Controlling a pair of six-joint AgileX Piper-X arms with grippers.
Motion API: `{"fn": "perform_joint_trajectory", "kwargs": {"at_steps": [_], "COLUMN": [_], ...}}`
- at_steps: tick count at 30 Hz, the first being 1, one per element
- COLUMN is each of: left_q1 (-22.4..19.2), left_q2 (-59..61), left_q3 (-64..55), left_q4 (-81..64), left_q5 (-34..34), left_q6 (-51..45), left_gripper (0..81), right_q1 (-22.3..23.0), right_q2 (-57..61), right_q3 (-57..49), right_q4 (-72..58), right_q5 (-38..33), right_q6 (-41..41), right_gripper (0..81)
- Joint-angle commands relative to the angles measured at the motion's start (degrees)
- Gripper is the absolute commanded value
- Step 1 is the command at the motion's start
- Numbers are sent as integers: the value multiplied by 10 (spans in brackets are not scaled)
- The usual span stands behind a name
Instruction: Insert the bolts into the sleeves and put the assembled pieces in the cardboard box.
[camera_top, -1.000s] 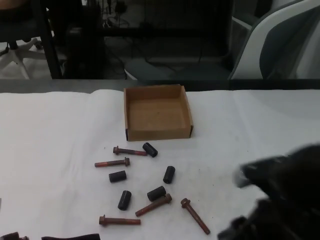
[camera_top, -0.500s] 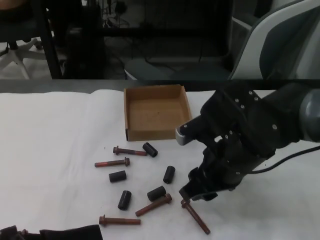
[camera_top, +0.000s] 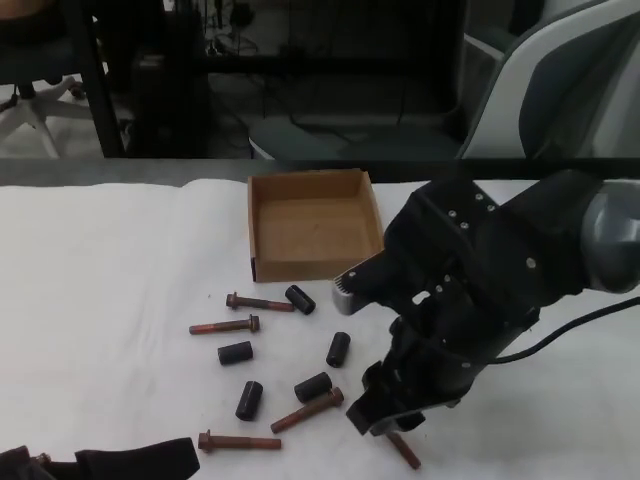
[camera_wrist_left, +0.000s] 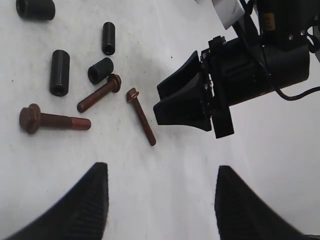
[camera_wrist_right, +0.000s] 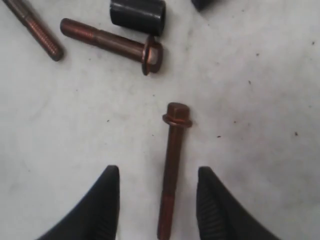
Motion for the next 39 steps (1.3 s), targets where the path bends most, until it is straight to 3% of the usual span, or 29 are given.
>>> {"fn": "perform_joint_trajectory", "kwargs": {"at_steps": [1,16,36,39], "left_q1": [1,1,1,1], "left_q2": [-5,-5,-5,-5], "left_q3": [-5,-5,-5,-5], "left_q4": [-9,-11,-10,-10], "left_q5": [-6,-2,-5,-5], "left_q6": [-2,-2,-2,-2], "left_gripper": [622,622,622,622], "right_q1": [7,7,7,7], "right_q2": [6,41,69,69], "right_q3": [-5,-5,-5,-5], "right_q4": [-2,-2,-41,-41], "right_q5": [-9,40,42,43], "right_q6": [-8,-45,-50,-50], "right_gripper": [483,483,483,437]}}
